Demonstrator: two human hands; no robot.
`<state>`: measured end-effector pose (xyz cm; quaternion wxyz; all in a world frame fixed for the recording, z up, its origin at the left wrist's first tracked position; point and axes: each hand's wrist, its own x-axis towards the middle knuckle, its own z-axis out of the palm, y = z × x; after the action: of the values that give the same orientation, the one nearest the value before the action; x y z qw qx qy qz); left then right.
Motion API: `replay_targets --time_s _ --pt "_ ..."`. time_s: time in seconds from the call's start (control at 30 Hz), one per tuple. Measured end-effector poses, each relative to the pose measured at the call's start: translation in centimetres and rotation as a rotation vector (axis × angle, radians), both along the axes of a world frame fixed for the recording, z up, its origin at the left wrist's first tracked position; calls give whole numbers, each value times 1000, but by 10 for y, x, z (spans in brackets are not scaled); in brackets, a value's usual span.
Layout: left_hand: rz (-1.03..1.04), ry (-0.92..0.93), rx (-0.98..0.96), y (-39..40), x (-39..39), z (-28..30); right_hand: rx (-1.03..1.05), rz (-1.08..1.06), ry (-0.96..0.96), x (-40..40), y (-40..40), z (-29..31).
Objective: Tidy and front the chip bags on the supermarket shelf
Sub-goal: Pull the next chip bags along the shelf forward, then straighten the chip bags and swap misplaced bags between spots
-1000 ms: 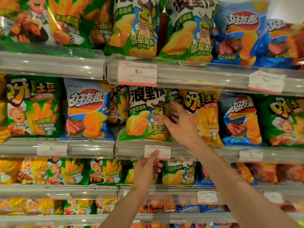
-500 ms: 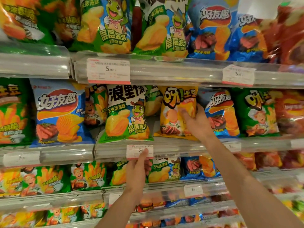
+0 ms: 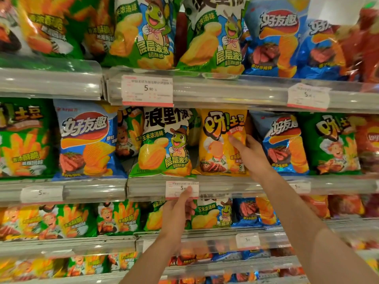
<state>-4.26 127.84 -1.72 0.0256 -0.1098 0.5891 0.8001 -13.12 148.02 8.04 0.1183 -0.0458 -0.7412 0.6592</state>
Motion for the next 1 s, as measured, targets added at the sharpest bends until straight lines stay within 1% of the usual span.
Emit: replay_targets --time_s 0.17,0.27,0.47,0.57,0.67,0.73,0.8,0.9,1.0 --pt "21 -13 -1 2 1 1 44 -5 0 -1 -3 -3" --pt "24 -15 0 3 0 0 93 -31 32 1 -8 -5" --pt "10 -21 -9 1 1 1 272 -122 84 8 -15 -8" --pt "-6 -10 -19 -2 2 0 451 -152 129 21 -19 -12" --pt "-23 9 -23 -5 2 0 674 -193 172 42 -23 -29" --pt "-43 30 -29 -5 3 -1 814 -224 241 60 -23 -48" --pt "-58 51 -69 -8 3 -6 927 -251 247 79 -22 -68" --pt "-92 108 -158 -14 6 -18 984 -260 241 111 -20 -95" --pt "-127 204 -298 -23 16 -30 963 -192 224 144 -20 -124"
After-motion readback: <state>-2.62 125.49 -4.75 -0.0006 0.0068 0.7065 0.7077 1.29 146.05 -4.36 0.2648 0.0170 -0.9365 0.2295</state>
